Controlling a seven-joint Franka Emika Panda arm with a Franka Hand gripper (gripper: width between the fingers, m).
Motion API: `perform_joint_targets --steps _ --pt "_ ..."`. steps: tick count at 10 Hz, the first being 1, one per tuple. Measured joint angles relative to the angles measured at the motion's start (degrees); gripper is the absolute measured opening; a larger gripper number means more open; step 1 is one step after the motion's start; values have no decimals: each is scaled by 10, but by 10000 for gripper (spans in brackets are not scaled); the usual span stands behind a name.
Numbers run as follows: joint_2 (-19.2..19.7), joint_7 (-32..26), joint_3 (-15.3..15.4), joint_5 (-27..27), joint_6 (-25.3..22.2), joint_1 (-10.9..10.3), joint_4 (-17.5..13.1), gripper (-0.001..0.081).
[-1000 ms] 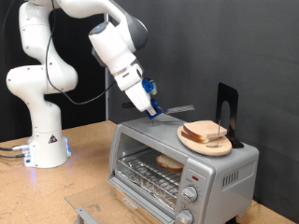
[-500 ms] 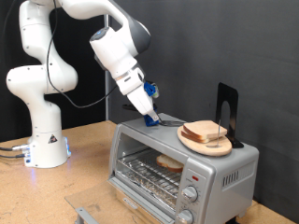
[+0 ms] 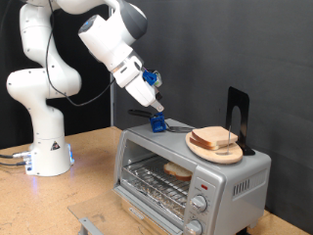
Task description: Make a piece of toast with the oven
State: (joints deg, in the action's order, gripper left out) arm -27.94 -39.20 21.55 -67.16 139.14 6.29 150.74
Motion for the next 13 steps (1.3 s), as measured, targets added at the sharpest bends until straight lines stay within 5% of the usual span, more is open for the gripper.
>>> perform_joint_targets --steps 2,4,9,13 --pt "-5 -33 -12 -8 -7 0 10 809" --pt "-34 -72 -61 2 -65 7 34 809" --pt "-91 -92 -169 91 -171 68 67 809" --pt "-101 -93 -194 138 -193 96 78 809"
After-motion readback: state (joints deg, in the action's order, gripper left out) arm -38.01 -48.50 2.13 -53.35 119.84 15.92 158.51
